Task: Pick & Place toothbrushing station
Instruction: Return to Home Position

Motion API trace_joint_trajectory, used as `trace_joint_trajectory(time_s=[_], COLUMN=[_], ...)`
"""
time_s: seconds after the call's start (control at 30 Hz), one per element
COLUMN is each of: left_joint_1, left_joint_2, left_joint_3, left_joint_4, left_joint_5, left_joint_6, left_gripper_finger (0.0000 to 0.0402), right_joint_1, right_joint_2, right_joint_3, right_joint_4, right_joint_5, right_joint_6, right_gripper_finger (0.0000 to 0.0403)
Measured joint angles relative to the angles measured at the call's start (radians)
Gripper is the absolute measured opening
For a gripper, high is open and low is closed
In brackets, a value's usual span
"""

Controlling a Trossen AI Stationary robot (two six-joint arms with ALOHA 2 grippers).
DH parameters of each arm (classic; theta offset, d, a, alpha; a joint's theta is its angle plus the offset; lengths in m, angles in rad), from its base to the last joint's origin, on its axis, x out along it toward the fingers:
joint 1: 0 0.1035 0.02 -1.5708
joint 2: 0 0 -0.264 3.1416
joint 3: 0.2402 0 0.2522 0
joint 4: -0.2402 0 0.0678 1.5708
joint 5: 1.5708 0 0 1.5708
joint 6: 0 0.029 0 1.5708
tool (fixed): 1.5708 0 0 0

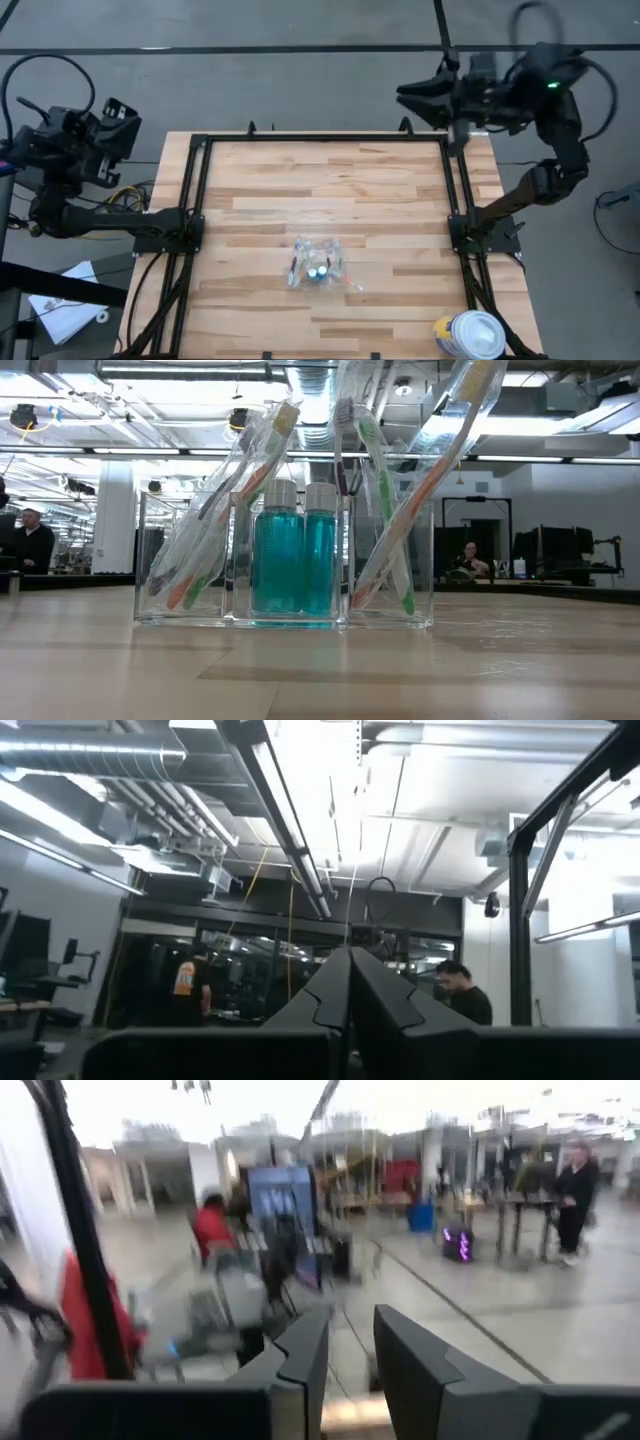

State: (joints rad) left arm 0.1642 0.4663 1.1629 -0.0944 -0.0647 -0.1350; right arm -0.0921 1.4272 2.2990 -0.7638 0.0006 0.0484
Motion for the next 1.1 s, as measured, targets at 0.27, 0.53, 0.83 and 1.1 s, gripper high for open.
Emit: trace_joint_trajectory(time_s=[0.27,0.53,0.83,1.1], left_joint_1=[-0.001,0.019,0.179,0.219], left_joint_2=[-0.039,-0.31,-0.452,-0.415], left_joint_3=[0.028,0.038,-0.022,-0.016], left_joint_4=[-0.016,-0.271,-0.523,-0.54], left_joint_5=[0.113,0.157,0.085,0.117], left_joint_6=[-0.007,-0.004,0.01,-0.003], left_gripper_finger=[0.0002,0.0001,0.0002,0.0002], right_joint_1=[0.019,0.159,0.314,0.296], right_joint_2=[0.01,-0.221,-0.623,-1.133], right_joint_3=[-0.004,-0.068,-0.578,-1.134], right_joint_4=[-0.271,-0.323,-0.175,0.123], right_joint_5=[-0.077,0.116,0.279,0.282], right_joint_6=[0.067,-0.043,-0.048,-0.033], right_gripper_finger=[0.0076,0.0077,0.0077,0.0077])
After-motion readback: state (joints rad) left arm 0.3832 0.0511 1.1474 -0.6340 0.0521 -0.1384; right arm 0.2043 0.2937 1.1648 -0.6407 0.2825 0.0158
